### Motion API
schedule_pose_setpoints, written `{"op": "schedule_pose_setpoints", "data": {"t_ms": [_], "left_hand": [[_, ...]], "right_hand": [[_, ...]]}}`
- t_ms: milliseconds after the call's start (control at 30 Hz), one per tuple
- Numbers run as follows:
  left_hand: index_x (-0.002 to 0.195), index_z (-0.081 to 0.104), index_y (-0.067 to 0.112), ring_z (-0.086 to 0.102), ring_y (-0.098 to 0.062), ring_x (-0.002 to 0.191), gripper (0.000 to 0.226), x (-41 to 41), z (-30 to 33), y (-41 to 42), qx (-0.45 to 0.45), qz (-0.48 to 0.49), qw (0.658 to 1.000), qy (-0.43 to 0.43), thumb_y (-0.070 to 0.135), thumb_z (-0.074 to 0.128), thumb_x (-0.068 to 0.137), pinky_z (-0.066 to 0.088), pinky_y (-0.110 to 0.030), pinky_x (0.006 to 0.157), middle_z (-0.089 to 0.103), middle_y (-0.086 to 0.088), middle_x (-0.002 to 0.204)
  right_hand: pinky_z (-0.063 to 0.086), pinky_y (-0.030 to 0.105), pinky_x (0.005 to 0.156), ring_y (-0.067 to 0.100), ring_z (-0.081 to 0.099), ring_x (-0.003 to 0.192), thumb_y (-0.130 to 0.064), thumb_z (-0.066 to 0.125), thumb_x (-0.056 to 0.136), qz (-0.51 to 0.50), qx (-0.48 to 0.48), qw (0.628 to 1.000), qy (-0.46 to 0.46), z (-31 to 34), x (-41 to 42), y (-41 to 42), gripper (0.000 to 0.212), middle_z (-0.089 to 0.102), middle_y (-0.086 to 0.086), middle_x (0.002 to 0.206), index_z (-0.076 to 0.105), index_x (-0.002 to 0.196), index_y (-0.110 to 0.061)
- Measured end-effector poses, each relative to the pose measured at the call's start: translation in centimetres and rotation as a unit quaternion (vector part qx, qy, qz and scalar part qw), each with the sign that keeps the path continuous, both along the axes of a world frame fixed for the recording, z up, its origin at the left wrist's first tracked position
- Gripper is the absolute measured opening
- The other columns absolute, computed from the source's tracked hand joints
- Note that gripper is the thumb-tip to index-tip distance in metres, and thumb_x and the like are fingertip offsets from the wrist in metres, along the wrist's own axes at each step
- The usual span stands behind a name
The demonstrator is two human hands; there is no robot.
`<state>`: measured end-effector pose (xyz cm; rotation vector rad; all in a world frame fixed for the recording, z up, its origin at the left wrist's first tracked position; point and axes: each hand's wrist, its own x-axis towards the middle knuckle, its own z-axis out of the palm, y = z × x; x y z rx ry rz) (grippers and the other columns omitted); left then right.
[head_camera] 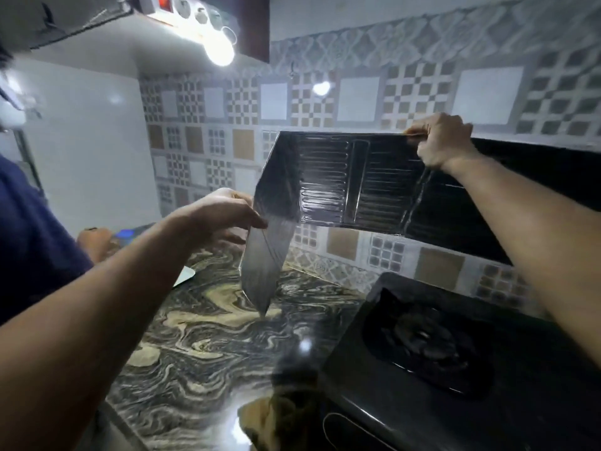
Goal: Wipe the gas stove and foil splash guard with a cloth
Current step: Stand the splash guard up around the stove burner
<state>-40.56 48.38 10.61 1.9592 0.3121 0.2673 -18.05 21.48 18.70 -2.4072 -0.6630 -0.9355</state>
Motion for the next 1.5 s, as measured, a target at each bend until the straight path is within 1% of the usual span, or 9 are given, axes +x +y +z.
{"op": "schedule_pose_setpoints", "data": {"t_ms": [133, 233, 467, 600, 767, 1067, 1267, 1400, 1500], "left_hand": [[0.097, 0.068, -0.001, 0.066, -0.027, 0.101, 0.024, 4.3, -0.8, -3.8, 0.002, -0.022, 1.0, 0.003, -0.001, 0.07, 0.073, 0.046, -0.049, 0.099, 0.073, -0.012, 0.096], [0.1, 0.068, -0.002, 0.063, -0.025, 0.102, 0.028, 7.5, -1.6, -6.4, 0.004, -0.035, 0.999, 0.002, -0.002, 0.071, 0.072, 0.047, -0.05, 0.098, 0.071, -0.016, 0.103], [0.071, 0.066, 0.009, 0.059, -0.024, 0.089, 0.015, 12.8, -3.5, -11.6, 0.004, -0.066, 0.998, 0.017, -0.005, 0.064, 0.069, 0.048, -0.053, 0.099, 0.065, -0.011, 0.084], [0.091, 0.068, 0.001, 0.059, -0.026, 0.083, 0.04, 14.5, -4.2, -13.8, 0.034, -0.079, 0.996, 0.028, 0.011, 0.056, 0.054, 0.052, -0.046, 0.086, 0.064, -0.014, 0.087], [0.1, 0.065, -0.006, 0.057, -0.025, 0.078, 0.019, 17.2, -5.1, -15.4, 0.051, -0.092, 0.994, 0.042, -0.003, 0.056, 0.084, 0.047, -0.033, 0.067, 0.062, -0.014, 0.086], [0.11, 0.061, -0.01, 0.06, -0.026, 0.074, 0.031, 20.6, -6.2, -17.1, 0.075, -0.09, 0.99, 0.082, -0.01, 0.045, 0.083, 0.05, -0.025, 0.046, 0.061, -0.022, 0.092], [0.099, 0.062, -0.011, 0.057, -0.029, 0.077, 0.028, 21.1, -6.9, -17.7, 0.056, -0.102, 0.99, 0.08, -0.013, 0.041, 0.081, 0.044, -0.03, 0.06, 0.059, -0.021, 0.087], [0.071, 0.058, 0.002, 0.054, -0.023, 0.066, 0.02, 21.4, -7.0, -18.0, 0.029, -0.063, 0.995, 0.065, -0.01, 0.045, 0.081, 0.041, -0.028, 0.061, 0.057, -0.012, 0.072], [0.072, 0.06, 0.001, 0.057, -0.022, 0.066, 0.016, 21.3, -7.4, -17.5, -0.027, -0.024, 0.998, 0.055, -0.003, 0.05, 0.083, 0.046, -0.03, 0.064, 0.061, -0.011, 0.07]], "right_hand": [[0.031, 0.04, 0.101, 0.032, 0.055, 0.115, 0.002, 0.053, 0.085, -0.023, 0.006, 1.0, -0.017, -0.5, 2.1, -4.5, 0.039, 0.069, 0.007, 0.118, 0.071, 0.112, -0.019], [0.034, 0.042, 0.101, 0.034, 0.056, 0.112, 0.003, 0.048, 0.083, -0.037, 0.005, 0.999, -0.022, -1.3, 3.9, -7.7, 0.04, 0.07, 0.008, 0.113, 0.072, 0.107, -0.018], [0.028, 0.039, 0.096, 0.03, 0.055, 0.113, -0.002, 0.052, 0.089, -0.064, 0.011, 0.998, -0.005, -4.7, 8.1, -13.3, 0.033, 0.07, 0.005, 0.116, 0.071, 0.11, -0.019], [0.026, 0.039, 0.092, 0.032, 0.056, 0.11, -0.008, 0.056, 0.091, -0.063, 0.017, 0.998, -0.003, -6.9, 9.9, -15.1, 0.025, 0.069, 0.007, 0.115, 0.072, 0.108, -0.017], [0.028, 0.041, 0.091, 0.029, 0.057, 0.111, -0.012, 0.058, 0.092, -0.06, 0.007, 0.998, 0.001, -9.6, 12.1, -17.0, 0.023, 0.07, 0.003, 0.116, 0.072, 0.109, -0.021], [0.034, 0.044, 0.098, 0.03, 0.059, 0.109, -0.01, 0.061, 0.09, -0.057, 0.036, 0.996, 0.056, -13.7, 15.0, -19.2, 0.023, 0.071, 0.003, 0.111, 0.073, 0.107, -0.019], [0.027, 0.038, 0.089, 0.029, 0.058, 0.111, -0.011, 0.06, 0.091, -0.075, 0.026, 0.994, 0.072, -15.1, 15.7, -19.6, 0.023, 0.071, 0.004, 0.114, 0.073, 0.107, -0.02], [0.029, 0.042, 0.099, 0.029, 0.057, 0.115, -0.006, 0.06, 0.09, -0.074, 0.035, 0.994, 0.071, -15.3, 15.9, -20.2, 0.025, 0.069, 0.005, 0.12, 0.073, 0.107, -0.018], [0.029, 0.043, 0.1, 0.03, 0.057, 0.114, -0.004, 0.06, 0.089, -0.084, 0.04, 0.993, 0.069, -15.2, 15.9, -20.6, 0.025, 0.069, 0.005, 0.119, 0.073, 0.107, -0.017]]}}
